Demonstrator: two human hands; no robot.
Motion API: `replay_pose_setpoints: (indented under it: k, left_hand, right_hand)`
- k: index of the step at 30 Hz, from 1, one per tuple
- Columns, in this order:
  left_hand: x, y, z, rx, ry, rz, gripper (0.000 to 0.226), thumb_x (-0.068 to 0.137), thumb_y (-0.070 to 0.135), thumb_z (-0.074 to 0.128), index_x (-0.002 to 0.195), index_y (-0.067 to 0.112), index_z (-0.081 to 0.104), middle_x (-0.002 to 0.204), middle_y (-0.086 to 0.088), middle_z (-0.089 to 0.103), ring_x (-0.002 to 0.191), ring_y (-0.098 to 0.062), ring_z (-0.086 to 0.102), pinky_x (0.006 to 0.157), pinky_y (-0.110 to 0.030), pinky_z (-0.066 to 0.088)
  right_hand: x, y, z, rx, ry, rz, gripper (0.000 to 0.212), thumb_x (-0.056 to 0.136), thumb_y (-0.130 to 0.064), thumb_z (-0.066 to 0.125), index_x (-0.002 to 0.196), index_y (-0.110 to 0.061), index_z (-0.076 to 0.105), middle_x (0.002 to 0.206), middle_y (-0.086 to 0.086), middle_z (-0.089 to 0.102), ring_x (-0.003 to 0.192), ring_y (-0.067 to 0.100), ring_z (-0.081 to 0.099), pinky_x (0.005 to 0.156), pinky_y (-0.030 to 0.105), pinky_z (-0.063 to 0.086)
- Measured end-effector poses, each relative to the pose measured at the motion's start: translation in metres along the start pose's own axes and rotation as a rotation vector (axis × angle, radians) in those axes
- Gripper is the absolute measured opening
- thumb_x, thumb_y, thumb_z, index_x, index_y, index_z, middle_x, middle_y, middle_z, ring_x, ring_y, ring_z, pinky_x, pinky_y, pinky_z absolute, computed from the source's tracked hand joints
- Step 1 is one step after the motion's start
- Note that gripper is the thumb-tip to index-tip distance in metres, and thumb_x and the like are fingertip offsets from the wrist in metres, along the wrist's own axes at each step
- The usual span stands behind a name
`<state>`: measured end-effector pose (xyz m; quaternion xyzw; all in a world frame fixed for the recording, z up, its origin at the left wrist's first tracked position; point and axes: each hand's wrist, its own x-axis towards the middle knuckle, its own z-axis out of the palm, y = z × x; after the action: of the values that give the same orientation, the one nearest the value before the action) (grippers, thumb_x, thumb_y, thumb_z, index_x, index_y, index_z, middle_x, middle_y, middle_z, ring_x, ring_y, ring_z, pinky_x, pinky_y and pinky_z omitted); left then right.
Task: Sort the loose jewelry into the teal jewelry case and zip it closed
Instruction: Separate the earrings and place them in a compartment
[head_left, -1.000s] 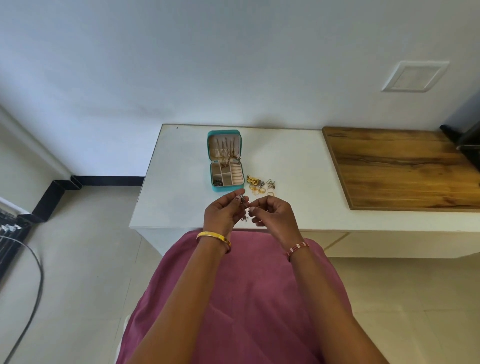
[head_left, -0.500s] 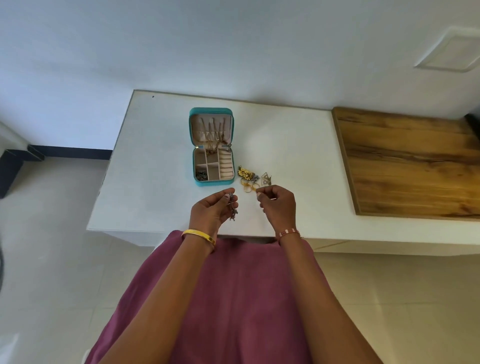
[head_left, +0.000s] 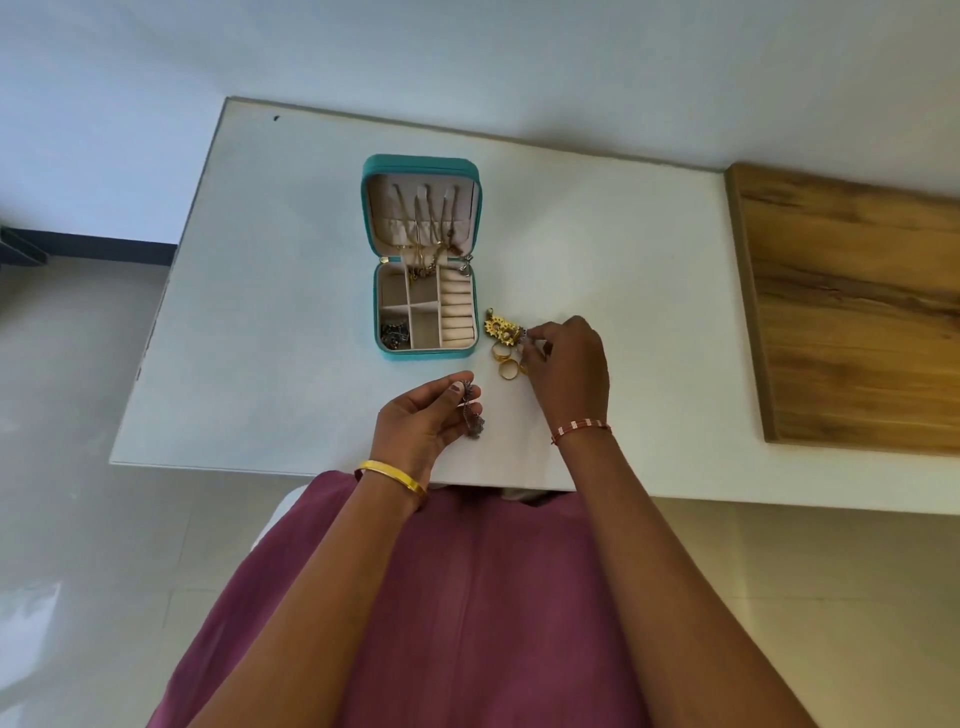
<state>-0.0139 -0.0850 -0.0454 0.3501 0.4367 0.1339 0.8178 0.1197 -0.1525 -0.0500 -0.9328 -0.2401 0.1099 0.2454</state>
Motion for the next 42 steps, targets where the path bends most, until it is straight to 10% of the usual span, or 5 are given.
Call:
replay_pose_setpoints:
  k: [11,15,21,42]
  left_hand:
    - [0.000,0.001,-0.004,-0.009,-0.033,-0.029,0.015,0.087,-0.001,0.050,0.093,0.004,0.064,0.065,0.000,0.071,0.059,-0.012,0.068,0.055,-0.021,0.056]
    - [0.000,0.002,-0.005,-0.024,-0.040,-0.040,0.015,0.087,-0.001,0.050,0.093,0.003,0.064,0.064,0.000,0.071,0.059,-0.012,0.068,0.054,-0.020,0.055]
    - [-0.001,0.002,-0.005,-0.033,-0.046,-0.041,0.017,0.087,-0.001,0.050,0.099,0.003,0.062,0.063,0.000,0.071,0.058,-0.011,0.068,0.054,-0.019,0.055]
    - [-0.002,0.001,-0.006,-0.023,-0.055,-0.041,0.019,0.088,-0.001,0.050,0.103,-0.002,0.061,0.064,-0.001,0.070,0.059,-0.012,0.068,0.055,-0.019,0.055]
  right_hand:
    - [-0.005,0.003,-0.011,0.369,0.079,0.059,0.002,0.086,-0.004,0.058,0.084,-0.004,0.059,0.086,0.012,0.065,0.074,0.018,0.057,0.059,0.006,0.039]
    - [-0.012,-0.003,-0.029,0.762,0.053,0.197,0.020,0.088,-0.002,0.053,0.075,-0.017,0.051,0.078,0.010,0.064,0.067,0.019,0.063,0.059,0.028,0.052]
    - [-0.044,-0.008,-0.048,1.106,-0.032,0.281,0.011,0.087,0.002,0.054,0.081,-0.007,0.056,0.078,0.015,0.064,0.069,0.022,0.064,0.062,0.024,0.057]
    - [-0.067,0.026,-0.013,0.564,0.034,0.369,0.010,0.081,0.000,0.063,0.083,-0.010,0.066,0.079,0.010,0.064,0.056,0.012,0.056,0.048,0.011,0.046]
